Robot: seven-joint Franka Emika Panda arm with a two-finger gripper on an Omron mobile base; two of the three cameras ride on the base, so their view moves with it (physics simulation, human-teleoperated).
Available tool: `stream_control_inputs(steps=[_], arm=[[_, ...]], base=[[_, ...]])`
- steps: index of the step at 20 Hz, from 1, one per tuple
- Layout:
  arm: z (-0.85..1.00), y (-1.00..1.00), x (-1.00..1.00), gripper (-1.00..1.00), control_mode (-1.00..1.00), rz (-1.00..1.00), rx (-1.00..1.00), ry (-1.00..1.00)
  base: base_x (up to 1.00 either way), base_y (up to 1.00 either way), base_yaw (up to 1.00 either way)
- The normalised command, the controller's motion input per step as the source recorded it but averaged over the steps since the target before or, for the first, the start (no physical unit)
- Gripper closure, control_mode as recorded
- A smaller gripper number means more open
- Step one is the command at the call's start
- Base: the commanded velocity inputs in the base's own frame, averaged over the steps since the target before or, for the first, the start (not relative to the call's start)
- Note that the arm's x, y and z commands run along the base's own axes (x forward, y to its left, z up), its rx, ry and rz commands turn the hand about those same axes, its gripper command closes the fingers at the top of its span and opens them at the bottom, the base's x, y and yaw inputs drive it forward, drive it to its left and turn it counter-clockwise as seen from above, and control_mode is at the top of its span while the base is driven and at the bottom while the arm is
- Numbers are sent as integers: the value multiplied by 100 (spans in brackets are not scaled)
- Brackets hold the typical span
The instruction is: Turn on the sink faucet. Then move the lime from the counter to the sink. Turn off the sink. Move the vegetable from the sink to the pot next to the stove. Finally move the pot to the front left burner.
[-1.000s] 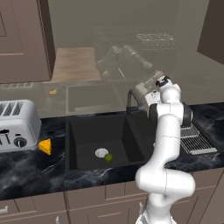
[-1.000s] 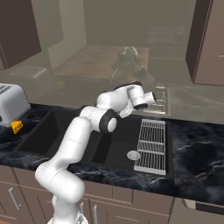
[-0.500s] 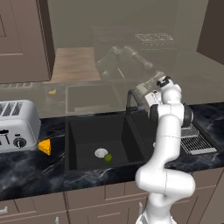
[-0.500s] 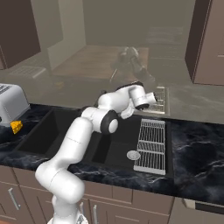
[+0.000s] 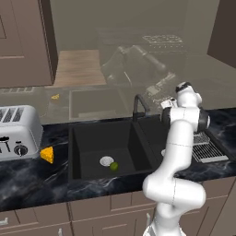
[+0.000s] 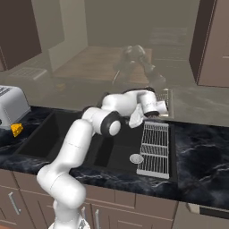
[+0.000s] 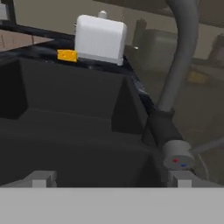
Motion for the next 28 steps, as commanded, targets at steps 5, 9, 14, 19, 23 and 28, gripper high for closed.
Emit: stream_control_inputs(steps=[5,9,14,19,23,28], arm=[[6,-2,-80,-100,-100,-5,0,-12],[16,0,-92,-100,-100,-7,0,-10],[18,5,-91,-100,-100,-5,0,-9],[28,19,-76,-100,-100,-3,0,-7],[22,29,-60,-100,-100,-1,0,-2],[15,42,-39,-100,-100,0,-2,0]], base=[[0,0,0],[0,0,0],[0,0,0],[0,0,0],[0,0,0],[0,0,0]])
